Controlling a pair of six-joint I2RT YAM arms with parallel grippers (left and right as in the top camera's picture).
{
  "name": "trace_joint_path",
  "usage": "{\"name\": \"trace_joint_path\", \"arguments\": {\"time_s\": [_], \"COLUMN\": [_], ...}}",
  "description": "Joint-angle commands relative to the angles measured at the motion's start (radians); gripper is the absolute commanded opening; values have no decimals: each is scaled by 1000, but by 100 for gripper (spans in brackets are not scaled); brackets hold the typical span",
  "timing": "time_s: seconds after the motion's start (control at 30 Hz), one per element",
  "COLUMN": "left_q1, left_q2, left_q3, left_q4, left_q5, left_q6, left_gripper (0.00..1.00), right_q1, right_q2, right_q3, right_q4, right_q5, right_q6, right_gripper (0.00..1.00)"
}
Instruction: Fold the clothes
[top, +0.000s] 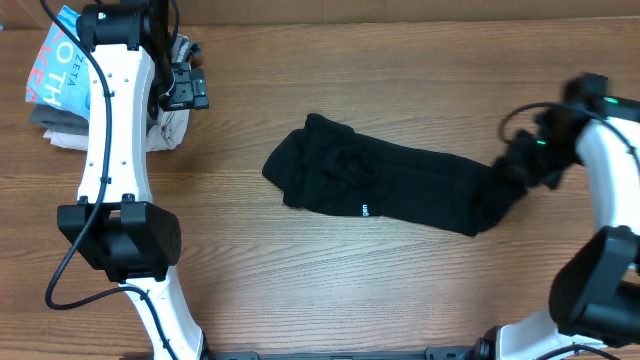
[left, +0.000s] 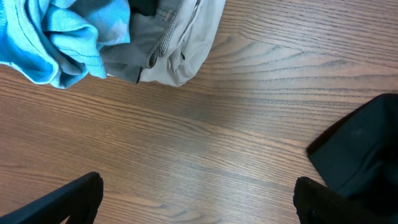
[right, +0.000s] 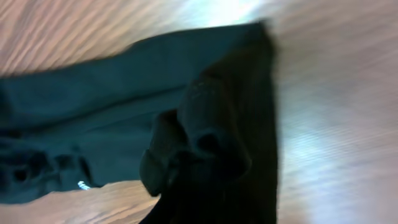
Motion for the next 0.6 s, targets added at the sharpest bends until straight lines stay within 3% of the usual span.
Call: {"name": "trace_joint_path", "arguments": {"time_s": [0.0,0.4,0.43,0.57], "left_q1": [-2,-3,-3,-3], "left_q2": [3,3,3,3], "left_q3": [23,23,23,23], "left_q4": [-2,9,10,21], "left_q5": [14,16,18,62], "left_q6": [23,23,22,23], "left_gripper": [100,100,100,100], "right_q1": [94,362,377,425], "right_q2": [12,111,114,118], "right_q3": [14,14,14,21], "right_q4": [29,161,171,203], "right_q5": [-15,-16,-19,-43], "right_q6": [55,166,172,171], "right_gripper": [13,13,19,60]}}
